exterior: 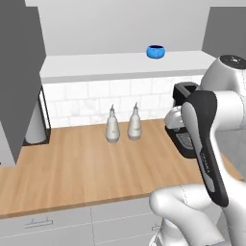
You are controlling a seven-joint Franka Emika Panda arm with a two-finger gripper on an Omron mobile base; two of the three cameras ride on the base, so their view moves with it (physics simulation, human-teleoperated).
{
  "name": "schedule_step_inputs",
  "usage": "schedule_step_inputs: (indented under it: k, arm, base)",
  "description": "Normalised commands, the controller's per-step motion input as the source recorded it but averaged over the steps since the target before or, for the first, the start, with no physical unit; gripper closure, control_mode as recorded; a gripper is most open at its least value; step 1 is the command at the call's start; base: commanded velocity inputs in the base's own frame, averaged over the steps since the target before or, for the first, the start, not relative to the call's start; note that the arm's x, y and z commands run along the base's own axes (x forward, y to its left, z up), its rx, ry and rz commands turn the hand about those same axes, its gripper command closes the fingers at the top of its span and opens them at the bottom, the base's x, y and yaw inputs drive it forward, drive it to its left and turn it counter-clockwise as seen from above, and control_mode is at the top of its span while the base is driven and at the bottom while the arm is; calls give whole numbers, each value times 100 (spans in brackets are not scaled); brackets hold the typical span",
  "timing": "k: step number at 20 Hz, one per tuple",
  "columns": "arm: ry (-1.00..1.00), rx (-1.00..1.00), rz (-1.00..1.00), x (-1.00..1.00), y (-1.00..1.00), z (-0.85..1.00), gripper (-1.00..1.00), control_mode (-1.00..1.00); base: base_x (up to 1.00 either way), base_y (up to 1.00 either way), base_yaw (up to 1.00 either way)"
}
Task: Gather all objects into one cabinet and sort the glasses and bowls to opposite sides.
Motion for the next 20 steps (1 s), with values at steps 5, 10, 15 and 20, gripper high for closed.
schedule_step_inputs:
  k: [5, 10, 15, 20]
  arm:
    - [0, 0, 0, 0, 0, 0, -100, 100]
    - [0, 0, 0, 0, 0, 0, -100, 100]
    - [0, 0, -1, 0, 0, 0, -100, -100]
    - [-28, 0, 0, 0, 22, 25, -100, -100]
  base:
    - [45, -1, -14]
    - [41, 0, -16]
    - [21, 0, -8]
    - [0, 0, 0]
